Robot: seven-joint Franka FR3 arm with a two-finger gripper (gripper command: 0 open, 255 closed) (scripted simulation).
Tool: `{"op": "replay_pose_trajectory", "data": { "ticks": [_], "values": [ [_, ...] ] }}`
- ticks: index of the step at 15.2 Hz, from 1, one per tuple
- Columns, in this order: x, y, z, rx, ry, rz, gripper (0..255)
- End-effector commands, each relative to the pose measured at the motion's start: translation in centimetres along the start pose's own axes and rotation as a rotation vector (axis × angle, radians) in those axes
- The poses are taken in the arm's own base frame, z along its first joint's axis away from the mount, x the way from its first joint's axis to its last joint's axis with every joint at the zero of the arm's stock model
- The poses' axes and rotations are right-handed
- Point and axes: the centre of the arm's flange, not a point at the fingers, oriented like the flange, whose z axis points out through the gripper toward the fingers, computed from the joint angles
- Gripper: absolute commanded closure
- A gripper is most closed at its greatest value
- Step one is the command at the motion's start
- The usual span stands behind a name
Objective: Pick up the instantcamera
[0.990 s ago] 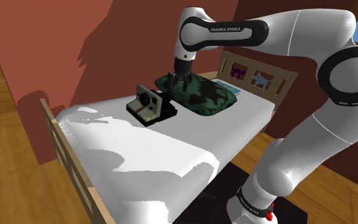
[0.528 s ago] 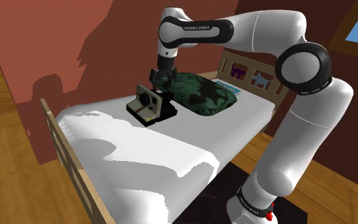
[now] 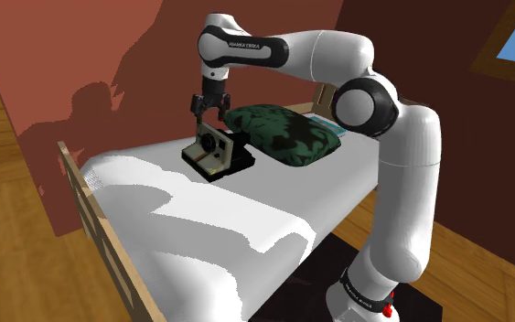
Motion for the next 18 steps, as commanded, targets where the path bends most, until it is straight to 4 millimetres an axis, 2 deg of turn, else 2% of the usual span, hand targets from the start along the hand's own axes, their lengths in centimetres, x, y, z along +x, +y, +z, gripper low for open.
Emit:
{"op": "replay_pose_trajectory", "data": {
  "ticks": [1, 2, 9, 11, 12, 18],
  "values": [
    [2.4, -0.7, 0.2, 0.003, 0.003, 0.001, 0],
    [2.4, -0.7, 0.2, 0.003, 0.003, 0.002, 0],
    [2.4, -0.6, 4.2, 0.003, 0.003, 0.002, 0],
    [2.4, -0.6, 4.2, 0.003, 0.003, 0.002, 0],
    [2.4, -0.7, 4.2, 0.003, 0.003, 0.002, 255],
    [2.4, -0.6, 4.2, 0.003, 0.003, 0.001, 255]
  ]
}}
